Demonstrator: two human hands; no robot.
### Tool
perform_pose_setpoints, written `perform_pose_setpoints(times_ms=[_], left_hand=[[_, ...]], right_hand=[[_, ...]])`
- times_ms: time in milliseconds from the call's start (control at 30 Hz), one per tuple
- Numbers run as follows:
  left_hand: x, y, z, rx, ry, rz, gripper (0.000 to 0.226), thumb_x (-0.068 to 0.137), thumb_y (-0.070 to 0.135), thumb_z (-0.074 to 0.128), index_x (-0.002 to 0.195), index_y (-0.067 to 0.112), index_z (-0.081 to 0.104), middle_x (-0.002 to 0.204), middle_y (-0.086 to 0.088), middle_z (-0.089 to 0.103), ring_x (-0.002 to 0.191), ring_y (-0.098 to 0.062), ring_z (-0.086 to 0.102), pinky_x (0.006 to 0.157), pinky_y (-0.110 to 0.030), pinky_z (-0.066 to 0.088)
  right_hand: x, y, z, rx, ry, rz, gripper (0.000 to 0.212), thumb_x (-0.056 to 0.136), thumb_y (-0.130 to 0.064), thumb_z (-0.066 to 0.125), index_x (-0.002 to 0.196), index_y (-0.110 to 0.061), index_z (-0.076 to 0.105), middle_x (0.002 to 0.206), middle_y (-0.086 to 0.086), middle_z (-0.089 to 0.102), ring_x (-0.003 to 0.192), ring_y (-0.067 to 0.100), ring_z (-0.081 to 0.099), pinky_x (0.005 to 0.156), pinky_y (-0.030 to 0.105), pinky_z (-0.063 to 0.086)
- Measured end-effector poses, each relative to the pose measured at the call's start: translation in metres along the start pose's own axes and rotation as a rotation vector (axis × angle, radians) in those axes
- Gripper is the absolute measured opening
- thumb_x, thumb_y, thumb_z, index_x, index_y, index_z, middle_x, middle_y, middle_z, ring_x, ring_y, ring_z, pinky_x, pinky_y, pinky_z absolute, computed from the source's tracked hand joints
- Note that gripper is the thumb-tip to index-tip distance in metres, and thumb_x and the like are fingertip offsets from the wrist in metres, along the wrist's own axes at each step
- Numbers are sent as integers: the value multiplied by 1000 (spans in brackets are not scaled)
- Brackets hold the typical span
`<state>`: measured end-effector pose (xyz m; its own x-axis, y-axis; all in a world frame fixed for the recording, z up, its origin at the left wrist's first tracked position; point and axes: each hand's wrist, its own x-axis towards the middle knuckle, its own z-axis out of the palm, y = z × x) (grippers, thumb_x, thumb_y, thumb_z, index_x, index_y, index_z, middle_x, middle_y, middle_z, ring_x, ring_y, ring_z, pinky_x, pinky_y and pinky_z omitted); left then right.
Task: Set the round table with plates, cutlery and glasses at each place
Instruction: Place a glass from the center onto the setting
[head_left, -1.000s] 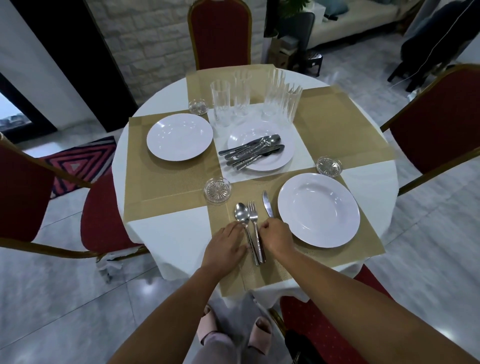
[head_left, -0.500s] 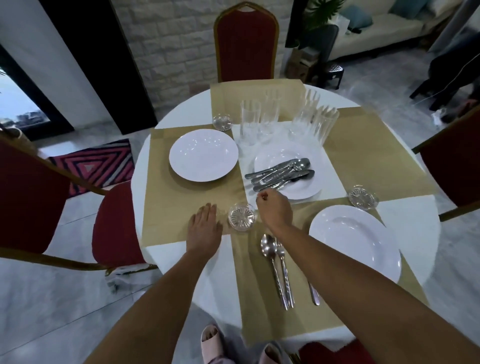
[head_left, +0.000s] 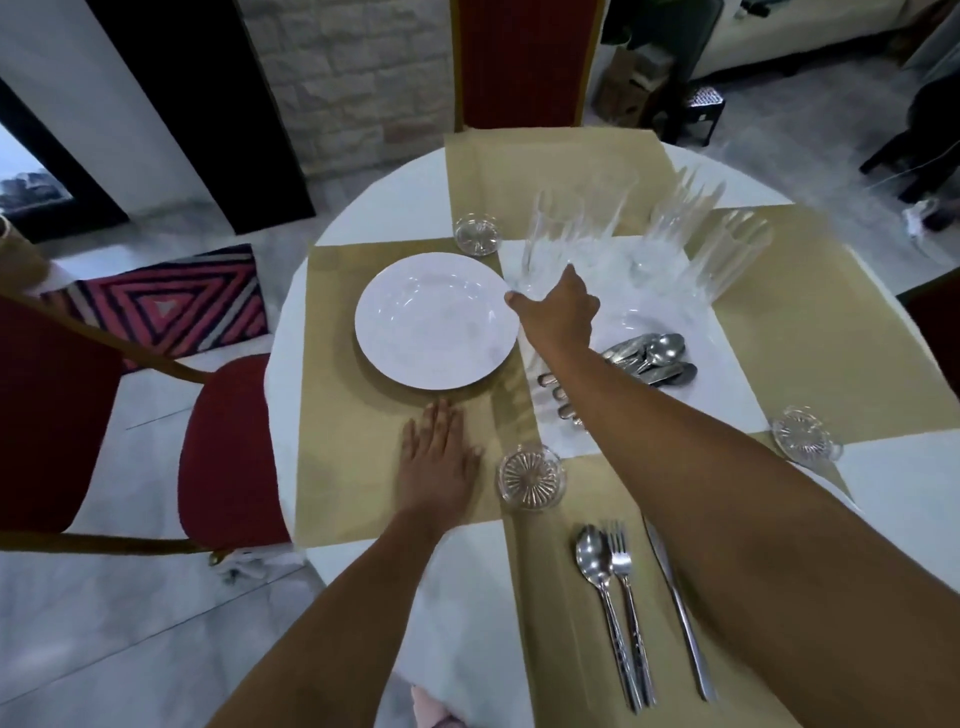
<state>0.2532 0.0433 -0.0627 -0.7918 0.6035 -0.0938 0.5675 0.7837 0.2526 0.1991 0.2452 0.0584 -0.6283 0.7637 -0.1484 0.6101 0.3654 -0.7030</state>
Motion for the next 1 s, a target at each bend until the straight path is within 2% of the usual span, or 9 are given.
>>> perform_pose_setpoints(times_ms=[100, 267, 433, 533, 567, 633, 833, 933, 1000], left_hand=[[0, -1, 5, -13, 70, 12, 61, 96, 43, 31, 145, 8, 39, 153, -13, 33, 143, -29, 30, 116, -46, 13], [1, -2, 5, -57, 75, -19, 61, 95, 43, 34, 149, 14, 32, 158, -7, 24, 148, -23, 17, 120, -43, 5], [2, -1, 6, -44, 79, -20, 63, 94, 44, 36, 148, 13, 33, 157, -8, 27, 148, -22, 19, 120, -43, 6], [2, -1, 6, -48, 83, -21, 63, 94, 43, 38, 148, 13, 33, 158, -7, 26, 148, -21, 16, 120, -44, 7], [2, -1, 5, -45, 80, -23, 63, 94, 43, 38, 149, 13, 33, 158, -7, 25, 148, -21, 15, 120, -43, 6], [1, 0, 4, -39, 81, -23, 63, 95, 44, 37, 149, 14, 32, 158, -6, 23, 149, -20, 14, 120, -43, 6], [2, 1, 2, -48, 57, -39, 64, 96, 47, 28, 152, 16, 22, 161, -4, 12, 150, -17, 4, 121, -42, 2], [1, 1, 1, -56, 46, -40, 65, 96, 47, 28, 153, 16, 19, 161, -3, 9, 150, -16, 0, 122, -42, 0], [1, 2, 1, -55, 57, -44, 64, 96, 46, 30, 152, 16, 23, 161, -4, 13, 150, -17, 5, 122, -43, 3]], right_hand=[[24, -6, 8, -14, 10, 32, 99, 83, -46, 70, 154, -7, 15, 157, 7, 29, 142, 33, 23, 105, 43, 37], [59, -8, 16, 20, 37, 108, 99, 83, -45, 71, 155, -8, 13, 157, 7, 30, 141, 34, 25, 106, 44, 36], [82, 0, 19, 111, 49, 122, 85, 84, -40, 71, 149, -7, 28, 150, 9, 43, 138, 31, 37, 109, 38, 32], [87, 5, 18, 173, 47, 106, 65, 85, -35, 71, 136, -6, 42, 128, 9, 58, 121, 29, 54, 91, 27, 40], [88, 5, 17, 181, 50, 99, 60, 85, -34, 70, 131, -5, 44, 117, 8, 59, 115, 27, 57, 83, 25, 38], [87, 7, 15, 173, 57, 74, 54, 86, -32, 71, 125, -3, 46, 107, 9, 58, 107, 27, 59, 77, 23, 35], [76, 15, 17, 218, 109, 33, 48, 86, -31, 71, 119, -2, 51, 115, 11, 63, 104, 26, 59, 79, 22, 36], [68, 16, 14, 298, 132, 25, 47, 86, -31, 72, 118, -4, 52, 119, 7, 63, 113, 20, 58, 83, 21, 37], [61, 15, 9, 337, 135, 22, 48, 85, -32, 72, 122, -7, 53, 124, 4, 62, 120, 17, 56, 88, 21, 38]])
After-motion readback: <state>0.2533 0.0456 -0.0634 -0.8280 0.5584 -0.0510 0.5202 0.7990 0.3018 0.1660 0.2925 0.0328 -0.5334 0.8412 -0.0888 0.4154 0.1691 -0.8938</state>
